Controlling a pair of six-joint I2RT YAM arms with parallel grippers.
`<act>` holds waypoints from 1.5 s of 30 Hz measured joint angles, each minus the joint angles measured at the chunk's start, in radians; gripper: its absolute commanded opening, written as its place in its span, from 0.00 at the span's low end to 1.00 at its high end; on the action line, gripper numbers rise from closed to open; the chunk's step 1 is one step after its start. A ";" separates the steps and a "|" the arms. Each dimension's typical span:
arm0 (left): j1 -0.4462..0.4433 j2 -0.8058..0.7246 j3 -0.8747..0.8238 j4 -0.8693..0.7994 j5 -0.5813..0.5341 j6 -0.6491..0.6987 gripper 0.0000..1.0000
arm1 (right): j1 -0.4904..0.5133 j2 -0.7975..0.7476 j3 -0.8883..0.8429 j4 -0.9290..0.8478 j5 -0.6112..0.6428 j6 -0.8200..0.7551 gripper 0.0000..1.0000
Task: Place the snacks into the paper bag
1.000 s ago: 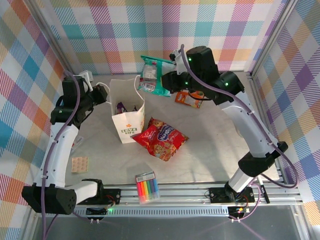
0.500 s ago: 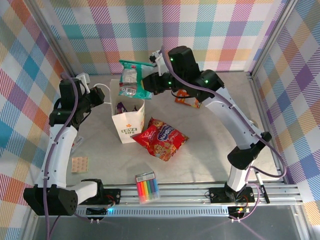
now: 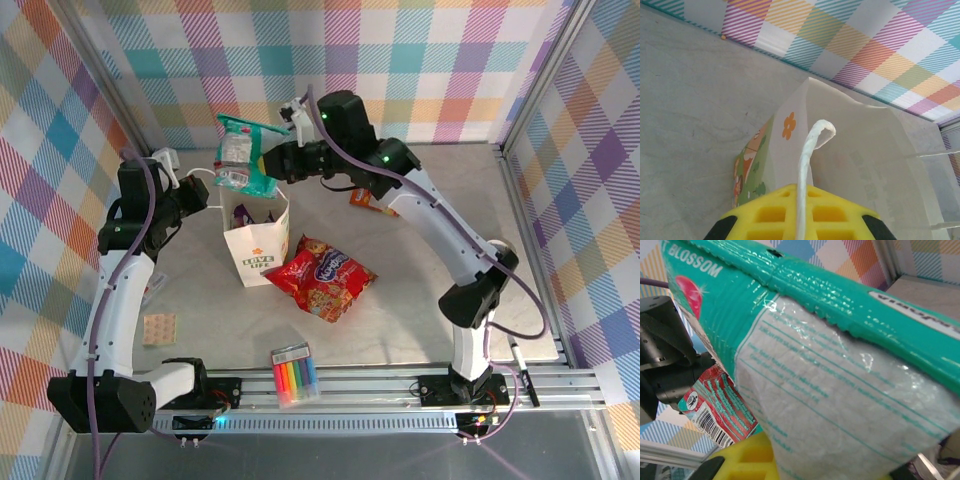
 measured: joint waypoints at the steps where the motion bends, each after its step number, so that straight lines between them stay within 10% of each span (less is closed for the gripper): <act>1: 0.001 0.000 0.000 0.000 0.000 0.000 0.05 | 0.000 0.017 0.016 0.006 -0.008 0.008 0.15; 24: 0.011 0.000 0.000 -0.001 0.000 0.000 0.04 | 0.001 0.208 0.119 0.043 -0.076 0.067 0.15; 45: 0.011 0.003 0.000 -0.002 0.000 0.000 0.04 | 0.001 0.232 0.147 -0.221 0.240 -0.064 0.15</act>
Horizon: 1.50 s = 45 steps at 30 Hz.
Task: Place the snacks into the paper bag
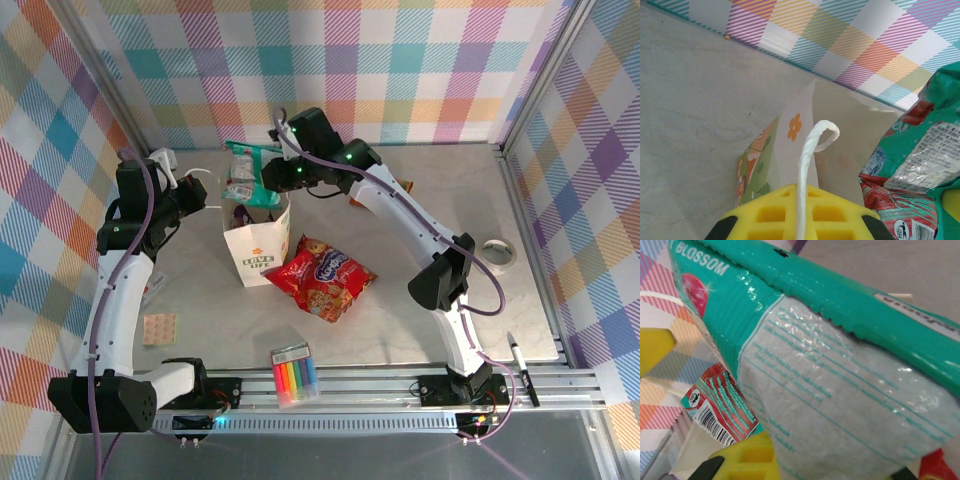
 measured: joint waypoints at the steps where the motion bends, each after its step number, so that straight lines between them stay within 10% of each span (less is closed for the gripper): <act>1: 0.000 0.000 0.000 0.000 0.000 0.000 0.04 | 0.000 0.000 0.001 -0.011 0.012 -0.009 0.16; 45: 0.000 0.003 -0.013 0.000 0.000 0.001 0.03 | 0.019 0.000 0.034 -0.131 0.106 -0.114 0.18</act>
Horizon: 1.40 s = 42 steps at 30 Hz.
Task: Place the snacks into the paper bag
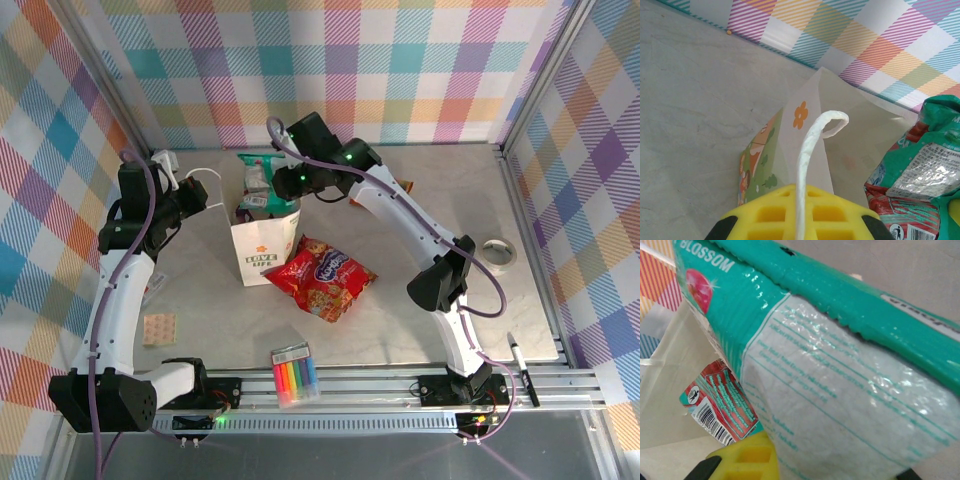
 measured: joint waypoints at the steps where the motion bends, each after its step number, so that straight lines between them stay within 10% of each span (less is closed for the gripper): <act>1: 0.000 0.001 0.000 0.000 0.000 0.000 0.03 | 0.001 0.000 0.000 -0.001 -0.006 0.000 0.18; 42: 0.003 0.012 0.000 -0.007 0.000 0.001 0.03 | 0.021 -0.052 -0.090 -0.027 0.039 0.002 0.31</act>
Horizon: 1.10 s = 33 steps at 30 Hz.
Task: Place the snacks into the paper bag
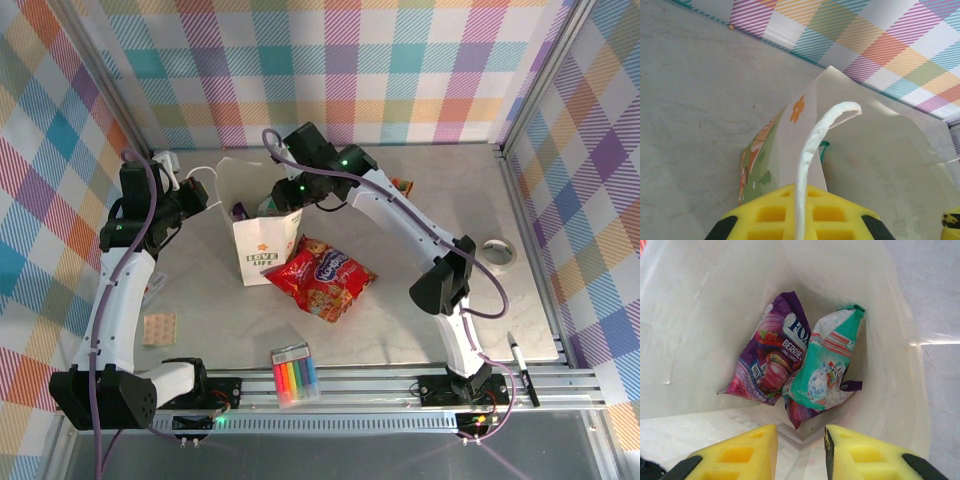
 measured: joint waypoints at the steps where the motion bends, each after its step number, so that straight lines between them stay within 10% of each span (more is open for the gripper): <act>1: 0.000 0.000 0.000 0.000 0.000 0.000 0.03 | 0.000 -0.010 0.000 0.000 0.002 0.000 0.31; 33: -0.010 0.025 0.057 -0.186 0.027 0.211 0.13 | 0.024 -0.185 -0.032 0.027 -0.023 -0.024 0.50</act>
